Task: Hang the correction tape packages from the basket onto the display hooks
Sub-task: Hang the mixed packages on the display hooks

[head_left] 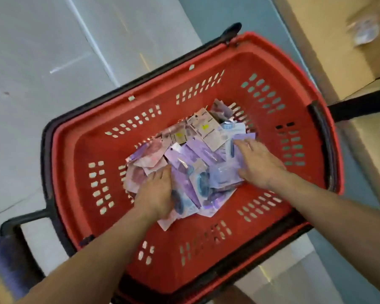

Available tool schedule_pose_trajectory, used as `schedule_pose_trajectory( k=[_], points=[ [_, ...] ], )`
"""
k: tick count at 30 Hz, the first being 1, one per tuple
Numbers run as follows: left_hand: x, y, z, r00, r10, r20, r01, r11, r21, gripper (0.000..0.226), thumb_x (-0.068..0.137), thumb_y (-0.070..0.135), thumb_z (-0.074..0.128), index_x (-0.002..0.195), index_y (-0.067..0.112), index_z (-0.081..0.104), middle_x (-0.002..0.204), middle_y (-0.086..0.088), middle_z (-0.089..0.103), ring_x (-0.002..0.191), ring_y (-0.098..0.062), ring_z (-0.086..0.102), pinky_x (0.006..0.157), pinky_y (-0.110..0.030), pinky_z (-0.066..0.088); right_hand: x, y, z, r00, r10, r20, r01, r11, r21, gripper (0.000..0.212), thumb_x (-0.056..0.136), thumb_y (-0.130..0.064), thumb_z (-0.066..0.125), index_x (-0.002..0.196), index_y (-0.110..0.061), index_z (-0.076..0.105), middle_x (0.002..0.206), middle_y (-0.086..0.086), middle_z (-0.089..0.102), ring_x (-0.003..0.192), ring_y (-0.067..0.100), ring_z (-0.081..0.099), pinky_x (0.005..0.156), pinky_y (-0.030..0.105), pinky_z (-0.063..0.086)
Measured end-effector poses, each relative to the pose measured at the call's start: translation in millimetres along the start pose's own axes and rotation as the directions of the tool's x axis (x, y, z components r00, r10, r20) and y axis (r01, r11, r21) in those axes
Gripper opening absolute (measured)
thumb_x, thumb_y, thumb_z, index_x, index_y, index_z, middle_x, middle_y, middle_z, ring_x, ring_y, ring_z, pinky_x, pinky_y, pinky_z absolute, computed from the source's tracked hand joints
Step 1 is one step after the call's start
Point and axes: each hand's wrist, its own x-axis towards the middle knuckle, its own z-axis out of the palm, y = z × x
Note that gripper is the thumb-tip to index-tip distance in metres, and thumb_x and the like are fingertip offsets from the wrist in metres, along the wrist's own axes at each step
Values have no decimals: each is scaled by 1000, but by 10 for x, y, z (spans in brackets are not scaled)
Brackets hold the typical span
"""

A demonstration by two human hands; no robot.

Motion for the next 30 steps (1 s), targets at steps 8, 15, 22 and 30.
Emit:
schedule_pose_trajectory(
  k=[8,15,22,30],
  points=[
    [576,280,221,981,-193,-20,172,913,-369,40,95,47,58,117,14,60,113,-5,65,112,-32,59,90,-39,49,683,74,134,997,43,69,-28,979,-200,117,61,-51,87,151,-36,15,145,13,25,137,34,27,104,46,42],
    [230,241,-94,893,-265,-365,1,810,-586,24,96,20,61,113,3,65,105,-16,71,100,-34,64,78,-33,43,594,-54,22,958,-114,264,192,937,-291,48,71,-31,81,114,-28,60,108,1,66,96,25,61,72,31,49],
    [-128,-108,-595,934,-71,-350,-56,938,-341,19,89,7,67,94,24,68,88,2,72,91,-27,66,80,-35,52,314,-91,-384,991,-119,67,128,981,-149,37,69,-32,79,102,-25,65,84,-3,61,78,23,53,64,30,39],
    [24,105,-418,996,38,-86,-87,734,-673,23,82,-2,75,83,22,74,85,1,72,64,0,59,65,-18,50,114,-180,-412,992,14,126,-126,226,966,18,81,-2,73,89,-18,70,85,9,73,73,24,69,74,40,54]
  ],
)
